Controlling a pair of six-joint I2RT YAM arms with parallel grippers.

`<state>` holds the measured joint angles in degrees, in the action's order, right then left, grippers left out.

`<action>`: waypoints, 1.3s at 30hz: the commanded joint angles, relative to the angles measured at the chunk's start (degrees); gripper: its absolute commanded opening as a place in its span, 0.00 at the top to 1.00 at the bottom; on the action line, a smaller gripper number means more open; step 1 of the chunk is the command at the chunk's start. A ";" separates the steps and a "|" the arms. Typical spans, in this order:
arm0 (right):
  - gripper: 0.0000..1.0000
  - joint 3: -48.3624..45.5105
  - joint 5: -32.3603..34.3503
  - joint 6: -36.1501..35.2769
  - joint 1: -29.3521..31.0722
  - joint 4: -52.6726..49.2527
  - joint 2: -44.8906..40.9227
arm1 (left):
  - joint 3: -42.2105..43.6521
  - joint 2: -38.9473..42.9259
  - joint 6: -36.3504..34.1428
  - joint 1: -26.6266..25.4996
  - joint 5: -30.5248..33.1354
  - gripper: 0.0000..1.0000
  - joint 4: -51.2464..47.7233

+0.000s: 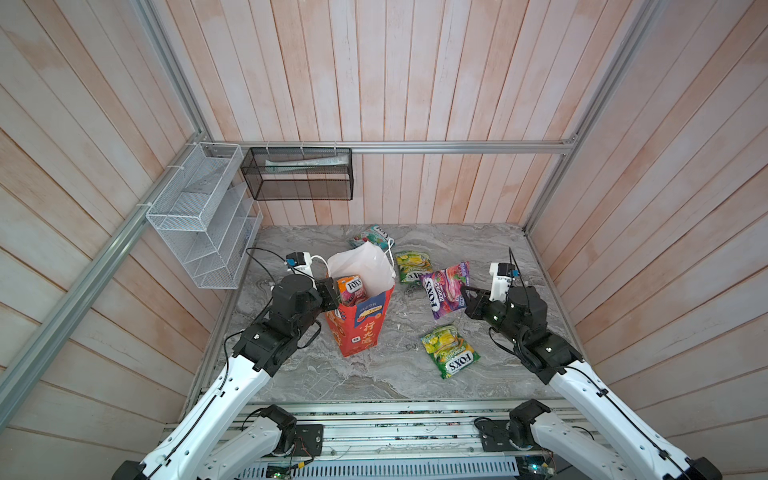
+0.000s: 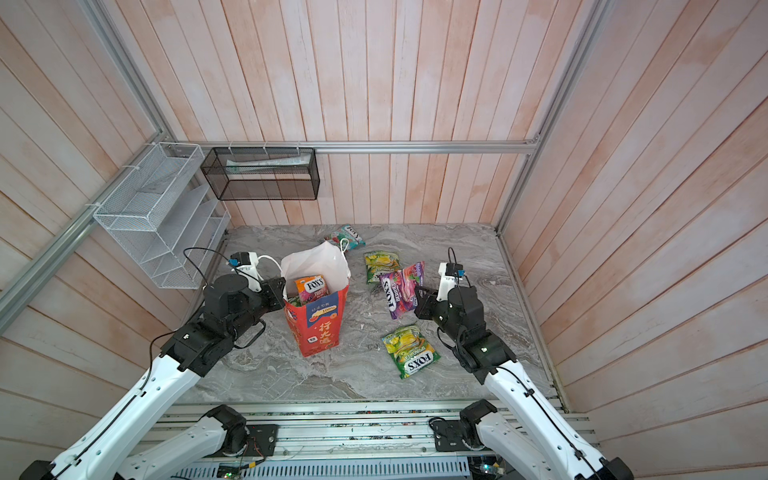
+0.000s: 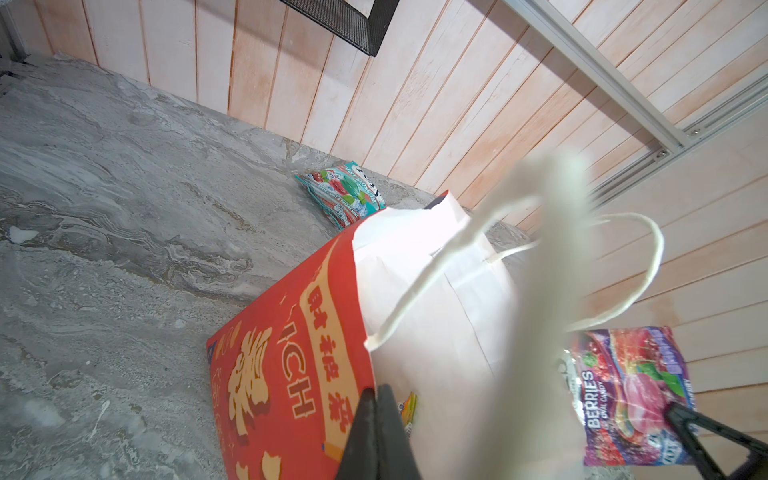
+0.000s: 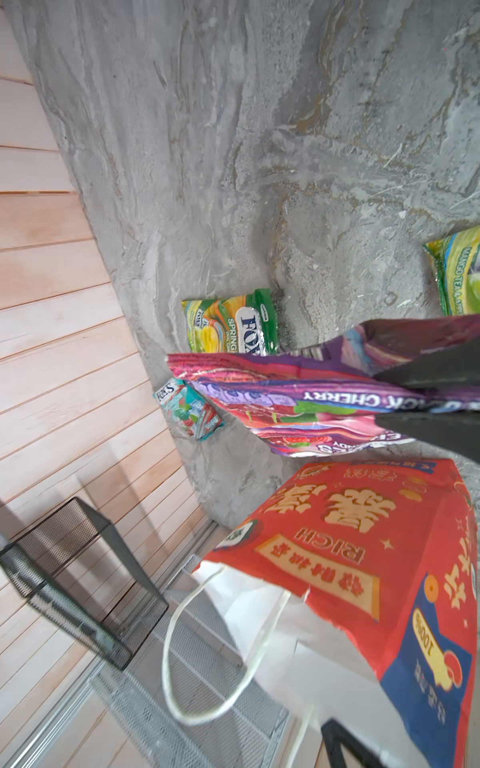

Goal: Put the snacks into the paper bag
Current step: 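Lift the purple Berries packet with the right gripper toward the bag, then lower the Berries packet into the bag and open the right gripper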

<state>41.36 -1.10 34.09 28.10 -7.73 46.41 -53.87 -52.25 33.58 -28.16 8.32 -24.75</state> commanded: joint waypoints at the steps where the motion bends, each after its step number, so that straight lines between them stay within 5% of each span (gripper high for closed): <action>1: 1.00 7.74 4.54 0.37 5.01 -1.84 -1.37 | 0.71 1.24 -1.28 -0.05 -3.20 1.00 2.93; 9: 1.00 27.01 23.33 -3.44 27.18 -5.49 7.02 | 1.03 1.00 -1.28 -0.05 -5.24 1.00 4.18; 17: 1.00 43.42 36.95 -10.02 40.26 -5.10 24.97 | 0.80 2.39 -0.74 -0.01 -1.55 1.00 2.44; 20: 1.00 47.25 39.02 -11.52 41.47 -3.89 30.76 | 0.13 2.61 -0.29 -0.05 3.92 1.00 -0.41; 39: 1.00 61.32 42.94 -16.01 41.55 -8.48 48.43 | -0.09 1.99 0.83 0.03 7.32 1.00 -1.95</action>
<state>100.88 40.07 18.81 69.49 -15.29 94.21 -53.34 -50.48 34.30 -28.16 14.00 -27.62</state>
